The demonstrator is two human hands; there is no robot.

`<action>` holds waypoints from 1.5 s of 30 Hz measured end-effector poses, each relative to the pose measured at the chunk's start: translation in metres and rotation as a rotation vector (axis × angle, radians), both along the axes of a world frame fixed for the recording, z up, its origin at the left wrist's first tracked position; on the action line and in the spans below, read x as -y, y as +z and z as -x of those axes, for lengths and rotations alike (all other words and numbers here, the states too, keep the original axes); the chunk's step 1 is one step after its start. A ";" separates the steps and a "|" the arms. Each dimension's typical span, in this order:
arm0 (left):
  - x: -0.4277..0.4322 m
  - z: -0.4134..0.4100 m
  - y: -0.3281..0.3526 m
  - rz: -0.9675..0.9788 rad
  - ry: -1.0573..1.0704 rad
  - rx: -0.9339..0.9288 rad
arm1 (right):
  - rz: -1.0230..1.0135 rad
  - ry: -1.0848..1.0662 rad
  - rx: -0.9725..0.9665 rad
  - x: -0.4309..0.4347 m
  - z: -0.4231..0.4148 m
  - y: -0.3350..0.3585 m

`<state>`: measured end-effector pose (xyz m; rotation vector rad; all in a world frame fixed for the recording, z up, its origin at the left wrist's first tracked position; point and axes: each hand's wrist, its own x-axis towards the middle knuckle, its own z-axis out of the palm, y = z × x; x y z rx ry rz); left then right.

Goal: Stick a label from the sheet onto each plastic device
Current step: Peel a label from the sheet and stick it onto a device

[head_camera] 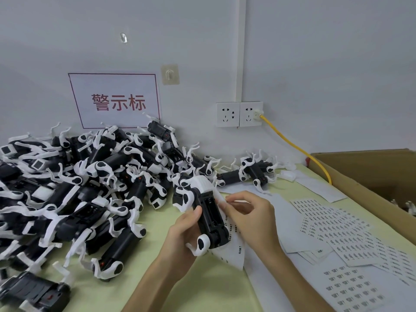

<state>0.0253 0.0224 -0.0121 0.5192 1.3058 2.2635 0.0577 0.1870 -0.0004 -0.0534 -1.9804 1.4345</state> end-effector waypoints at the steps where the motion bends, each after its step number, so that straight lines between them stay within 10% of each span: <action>1: 0.000 0.000 0.000 0.009 0.018 0.015 | 0.002 0.000 0.002 0.000 0.000 0.001; 45: 0.001 0.000 0.005 0.103 0.049 -0.133 | -0.091 -0.028 0.026 0.000 -0.002 0.005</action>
